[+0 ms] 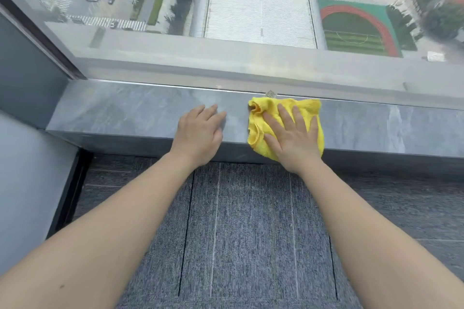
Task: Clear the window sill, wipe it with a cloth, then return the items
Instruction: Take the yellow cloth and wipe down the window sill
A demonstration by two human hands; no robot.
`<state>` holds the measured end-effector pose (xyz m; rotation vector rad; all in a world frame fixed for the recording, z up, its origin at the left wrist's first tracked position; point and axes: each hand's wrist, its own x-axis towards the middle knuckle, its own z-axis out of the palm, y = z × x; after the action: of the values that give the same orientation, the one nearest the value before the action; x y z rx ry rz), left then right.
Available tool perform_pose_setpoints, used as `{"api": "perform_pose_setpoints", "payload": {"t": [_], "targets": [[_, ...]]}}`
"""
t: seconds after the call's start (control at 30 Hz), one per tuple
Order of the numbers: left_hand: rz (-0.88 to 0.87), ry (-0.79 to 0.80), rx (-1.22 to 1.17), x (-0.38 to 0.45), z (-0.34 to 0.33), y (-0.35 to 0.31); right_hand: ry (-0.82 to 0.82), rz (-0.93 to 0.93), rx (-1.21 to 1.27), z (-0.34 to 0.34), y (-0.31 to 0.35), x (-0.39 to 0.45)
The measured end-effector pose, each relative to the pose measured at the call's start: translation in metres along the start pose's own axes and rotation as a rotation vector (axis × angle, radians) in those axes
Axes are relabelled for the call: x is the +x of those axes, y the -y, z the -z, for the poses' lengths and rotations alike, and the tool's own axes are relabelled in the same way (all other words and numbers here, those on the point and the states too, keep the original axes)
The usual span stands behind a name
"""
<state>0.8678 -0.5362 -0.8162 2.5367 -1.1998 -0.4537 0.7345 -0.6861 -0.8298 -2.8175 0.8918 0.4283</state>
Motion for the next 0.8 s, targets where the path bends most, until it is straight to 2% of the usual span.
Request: {"api": "perform_pose_setpoints", "payload": {"t": [0.23,0.4,0.5,0.7,0.8], "targets": [[-0.026,0.061,0.049,0.014,-0.007,0.005,-0.021,-0.439,0.211,0.001,0.003,0.029],[0.001,0.108,0.086,0.021,-0.008,0.010,0.002,-0.545,0.308,0.009,0.030,0.057],[0.034,0.105,0.074,0.026,-0.005,0.009,-0.007,-0.426,0.248,0.006,0.039,0.062],[0.077,0.013,-0.015,0.034,-0.001,0.005,-0.023,0.079,0.022,-0.001,0.020,0.042],[0.073,-0.004,-0.025,0.039,-0.003,0.005,-0.003,0.169,-0.045,-0.003,0.000,0.036]]}}
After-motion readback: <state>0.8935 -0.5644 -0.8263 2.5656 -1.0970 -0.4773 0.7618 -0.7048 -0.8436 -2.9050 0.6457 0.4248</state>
